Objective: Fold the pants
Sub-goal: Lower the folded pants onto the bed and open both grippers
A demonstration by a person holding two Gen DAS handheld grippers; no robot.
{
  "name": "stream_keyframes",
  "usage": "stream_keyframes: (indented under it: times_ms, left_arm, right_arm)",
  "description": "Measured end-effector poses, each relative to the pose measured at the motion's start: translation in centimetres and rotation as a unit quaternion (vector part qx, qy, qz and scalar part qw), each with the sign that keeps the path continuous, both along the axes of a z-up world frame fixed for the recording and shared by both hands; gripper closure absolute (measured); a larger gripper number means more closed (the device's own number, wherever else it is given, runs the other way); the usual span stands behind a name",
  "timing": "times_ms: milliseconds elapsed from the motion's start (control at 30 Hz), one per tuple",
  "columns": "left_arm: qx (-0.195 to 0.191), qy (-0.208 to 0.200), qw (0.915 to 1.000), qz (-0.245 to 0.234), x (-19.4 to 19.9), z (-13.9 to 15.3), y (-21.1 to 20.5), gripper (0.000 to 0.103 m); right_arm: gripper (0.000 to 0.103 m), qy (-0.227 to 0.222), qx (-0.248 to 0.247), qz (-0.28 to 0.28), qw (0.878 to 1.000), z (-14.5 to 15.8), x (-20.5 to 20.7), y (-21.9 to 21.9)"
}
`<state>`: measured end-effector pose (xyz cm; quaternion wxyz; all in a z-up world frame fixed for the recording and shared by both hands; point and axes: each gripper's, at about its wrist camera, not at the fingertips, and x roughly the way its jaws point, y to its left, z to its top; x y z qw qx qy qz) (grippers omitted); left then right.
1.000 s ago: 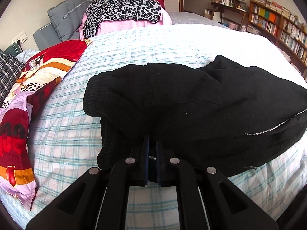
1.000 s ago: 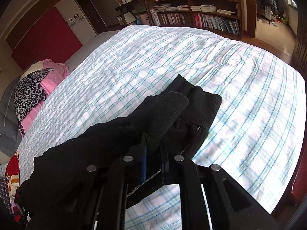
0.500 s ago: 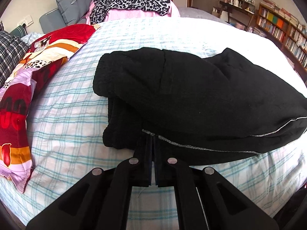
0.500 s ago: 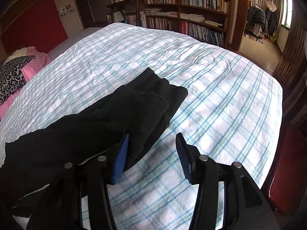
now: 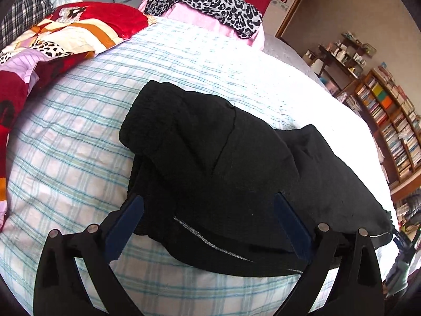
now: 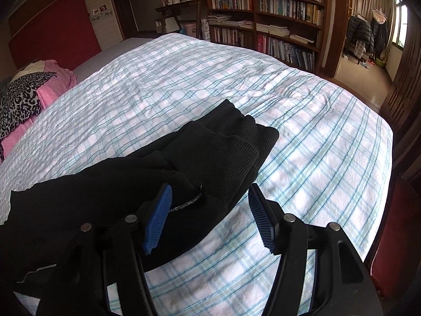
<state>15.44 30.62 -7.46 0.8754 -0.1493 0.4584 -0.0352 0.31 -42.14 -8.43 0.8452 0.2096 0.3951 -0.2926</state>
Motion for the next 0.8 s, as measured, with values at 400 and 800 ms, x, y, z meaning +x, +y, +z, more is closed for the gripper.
stream_keyframes:
  times_ms: [400, 800]
  left_arm:
    - [-0.061, 0.057, 0.9938, 0.073, 1.6, -2.4, 2.1, 0.095]
    - [-0.011, 0.039, 0.9983, 0.043, -1.8, 1.0, 0.7, 0.099]
  right_arm:
    - [0.090, 0.011, -0.016, 0.004, 1.000, -0.9, 0.8, 0.0]
    - [0.094, -0.021, -0.035, -0.007, 0.999, 2.1, 0.2, -1.6]
